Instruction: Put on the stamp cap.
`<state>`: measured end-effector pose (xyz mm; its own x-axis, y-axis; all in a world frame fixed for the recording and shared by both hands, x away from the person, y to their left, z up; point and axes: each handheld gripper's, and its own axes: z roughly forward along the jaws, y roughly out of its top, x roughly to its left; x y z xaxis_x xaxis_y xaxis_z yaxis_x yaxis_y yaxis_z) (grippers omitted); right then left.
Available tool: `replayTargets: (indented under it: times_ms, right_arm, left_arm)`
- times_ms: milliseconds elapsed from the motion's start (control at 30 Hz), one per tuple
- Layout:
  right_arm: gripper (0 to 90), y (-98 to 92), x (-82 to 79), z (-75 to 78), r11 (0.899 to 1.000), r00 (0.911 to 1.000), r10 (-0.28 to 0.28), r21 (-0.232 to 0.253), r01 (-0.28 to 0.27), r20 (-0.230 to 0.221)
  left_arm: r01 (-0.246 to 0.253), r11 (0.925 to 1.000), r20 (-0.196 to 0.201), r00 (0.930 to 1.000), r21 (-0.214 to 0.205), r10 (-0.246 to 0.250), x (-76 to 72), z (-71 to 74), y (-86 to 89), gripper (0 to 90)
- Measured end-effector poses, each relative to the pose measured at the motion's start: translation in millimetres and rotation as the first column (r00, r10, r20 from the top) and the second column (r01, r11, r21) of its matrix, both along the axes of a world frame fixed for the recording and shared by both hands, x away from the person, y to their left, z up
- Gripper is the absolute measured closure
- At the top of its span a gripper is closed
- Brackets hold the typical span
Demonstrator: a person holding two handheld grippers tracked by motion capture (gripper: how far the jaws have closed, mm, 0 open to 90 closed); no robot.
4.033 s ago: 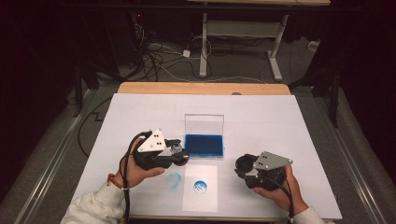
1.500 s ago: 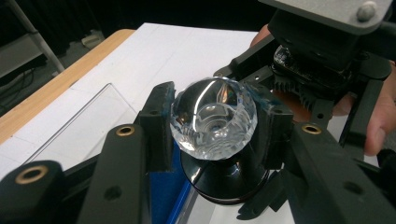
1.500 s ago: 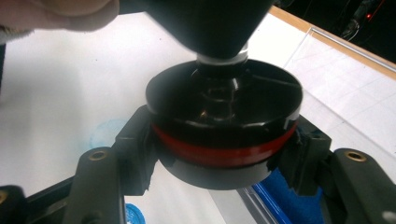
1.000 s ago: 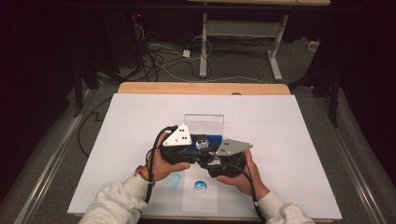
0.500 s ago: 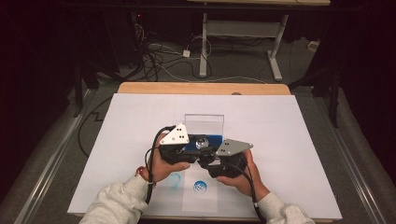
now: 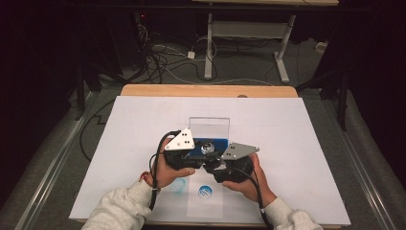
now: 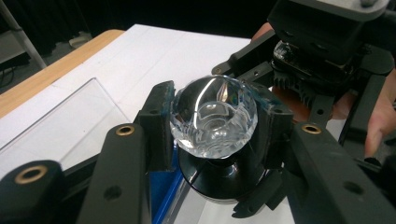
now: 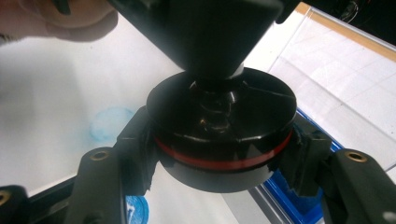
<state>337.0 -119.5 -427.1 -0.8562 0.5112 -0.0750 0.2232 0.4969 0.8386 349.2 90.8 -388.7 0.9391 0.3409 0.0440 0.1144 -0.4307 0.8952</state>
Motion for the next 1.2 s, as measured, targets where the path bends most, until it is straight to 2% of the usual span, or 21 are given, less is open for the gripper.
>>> replayTargets:
  times_ms: [133,200,300,367,467,567,700,767,867,967,1200]
  right_arm:
    - [39.0,-0.1,-1.3,0.8,1.000,0.9998,0.007,-0.025,-0.007,0.021]
    - [39.0,-0.4,-1.4,0.8,1.000,0.9998,0.011,-0.029,-0.011,0.015]
    - [39.1,0.2,-2.1,0.3,0.999,0.9998,0.011,-0.036,-0.011,0.018]
    - [39.1,1.0,-3.4,0.1,0.998,0.9994,0.019,-0.054,-0.017,0.031]
    - [39.0,2.7,-4.3,-0.2,0.997,0.9995,0.007,-0.081,-0.004,0.031]
    - [39.0,2.3,-3.5,-0.4,0.998,0.9997,0.004,-0.062,-0.002,0.023]
    - [38.9,1.8,-1.9,-2.8,0.998,0.9998,0.012,-0.057,-0.011,0.015]
    - [38.7,0.8,-0.6,-2.7,0.999,0.9998,0.021,-0.048,-0.021,0.005]
    - [38.6,0.9,-0.9,-4.5,0.999,0.9997,0.019,-0.051,-0.018,0.016]
    - [38.5,0.4,-0.5,-6.0,0.999,0.9997,0.019,-0.034,-0.019,0.012]
    - [38.2,-1.4,-2.0,-5.0,1.000,0.9984,0.016,-0.022,-0.015,0.053]
  left_arm:
    - [0.013,0.9999,-0.033,0.9994,-0.012,-0.013,2.6,-0.7,3.1,55.1]
    - [0.014,0.9998,-0.042,0.9990,-0.012,-0.015,3.2,-2.0,3.2,55.0]
    - [0.020,0.9998,-0.038,0.9991,0.004,-0.020,2.6,-1.9,2.0,55.1]
    - [0.022,0.9998,-0.045,0.9987,0.000,-0.022,2.6,-3.3,1.2,55.1]
    - [0.019,0.9997,-0.028,0.9994,0.013,-0.019,1.2,-3.6,-0.1,55.0]
    - [0.014,0.9998,-0.037,0.9992,0.013,-0.014,1.9,-3.8,-0.1,55.0]
    - [0.004,0.9991,-0.015,0.9999,0.043,-0.003,-0.4,-2.4,-2.8,55.0]
    - [-0.001,0.9992,-0.011,0.9999,0.039,0.002,-1.0,-1.9,-3.2,55.1]
    - [-0.002,0.9984,-0.003,1.0000,0.057,0.002,-1.4,-1.9,-4.3,55.1]
    - [-0.004,0.9983,0.000,1.0000,0.058,0.004,-1.2,-1.2,-3.8,55.1]
    - [-0.006,0.9986,0.007,1.0000,0.053,0.006,-2.1,1.9,-1.8,55.1]
